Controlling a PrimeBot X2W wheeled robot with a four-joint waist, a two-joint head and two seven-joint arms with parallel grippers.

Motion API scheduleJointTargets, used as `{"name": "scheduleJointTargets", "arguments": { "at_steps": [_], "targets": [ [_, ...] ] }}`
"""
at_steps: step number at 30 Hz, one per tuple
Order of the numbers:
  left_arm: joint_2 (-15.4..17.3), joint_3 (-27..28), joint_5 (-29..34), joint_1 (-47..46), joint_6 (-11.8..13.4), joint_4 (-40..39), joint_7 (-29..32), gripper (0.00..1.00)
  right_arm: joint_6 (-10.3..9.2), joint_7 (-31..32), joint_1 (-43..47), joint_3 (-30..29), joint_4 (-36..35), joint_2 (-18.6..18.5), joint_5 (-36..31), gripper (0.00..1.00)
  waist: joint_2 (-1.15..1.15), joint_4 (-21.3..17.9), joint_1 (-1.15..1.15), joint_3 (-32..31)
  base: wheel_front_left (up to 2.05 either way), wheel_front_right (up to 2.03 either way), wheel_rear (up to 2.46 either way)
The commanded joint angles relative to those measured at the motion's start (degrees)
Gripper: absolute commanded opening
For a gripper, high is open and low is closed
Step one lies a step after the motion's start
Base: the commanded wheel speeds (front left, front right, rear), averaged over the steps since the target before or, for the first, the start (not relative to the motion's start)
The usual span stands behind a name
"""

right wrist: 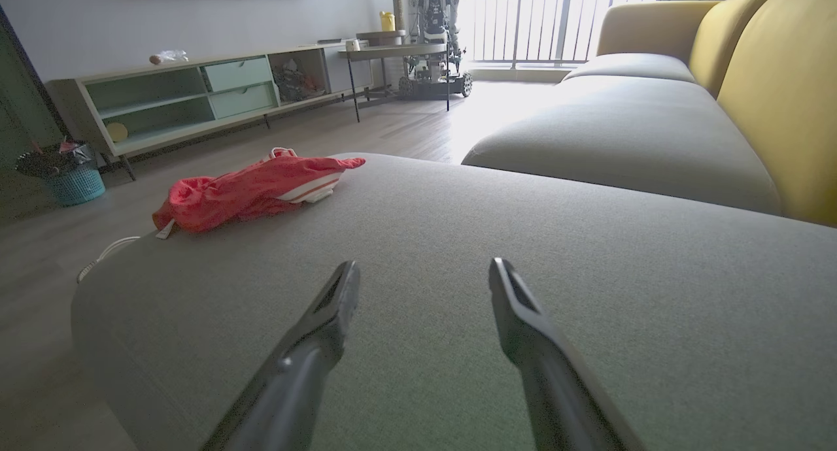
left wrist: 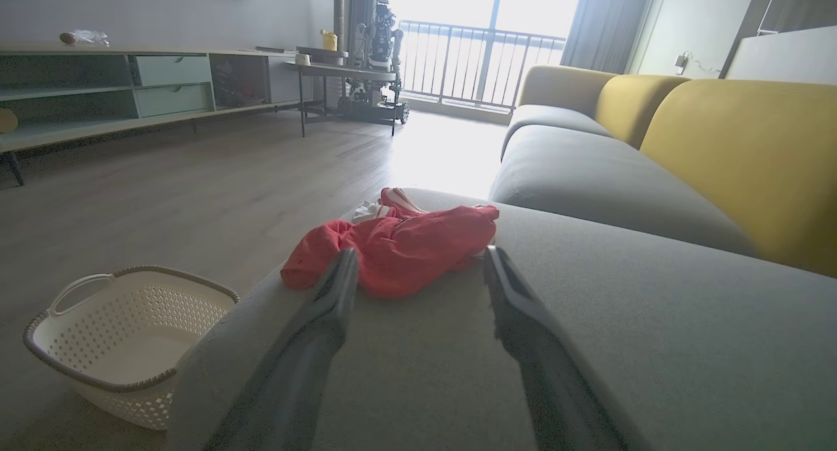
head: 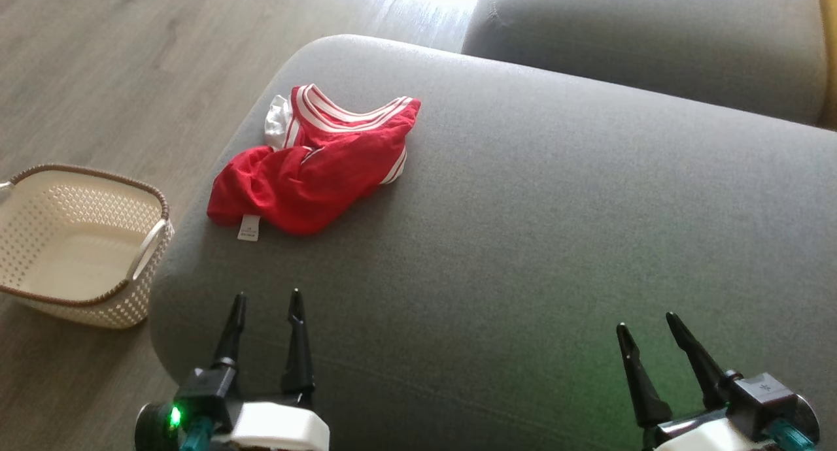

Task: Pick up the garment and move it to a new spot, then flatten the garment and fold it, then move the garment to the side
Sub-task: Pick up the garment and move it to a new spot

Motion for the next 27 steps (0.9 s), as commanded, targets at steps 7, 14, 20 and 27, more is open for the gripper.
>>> {"name": "scheduleJointTargets", "arguments": {
  "at_steps": [7,14,20,27],
  "targets": [
    [-0.3,3.3,-1.5,-6.8,0.4,-5.9,-0.3,1.0,-0.02,-0.5,-2.2,1.3,-2.8,-0.7,-2.4,1.0,0.0,-0.9,0.0,4.5,0.0,0.0,0.0],
    [0.2,7.3,-1.0,-23.3,-4.8,-2.2,-0.3,1.0,-0.02,-0.5,-4.5,1.5,-3.2,-0.7,-5.6,1.0,0.0,-2.0,0.0,11.6,0.0,0.0,0.0],
    [2.7,10.6,-3.7,-42.8,-8.4,14.2,3.8,1.0,-0.02,-0.5,-7.5,2.0,-3.5,-0.7,-7.6,1.0,0.0,-4.6,0.0,17.2,0.0,0.0,0.0],
    [4.7,12.9,-8.6,-60.8,-11.8,36.6,14.2,1.0,-0.02,-0.5,-11.3,2.6,-3.6,-0.8,-9.3,1.0,0.0,-9.0,0.0,22.6,0.0,0.0,0.0]
  ]
}}
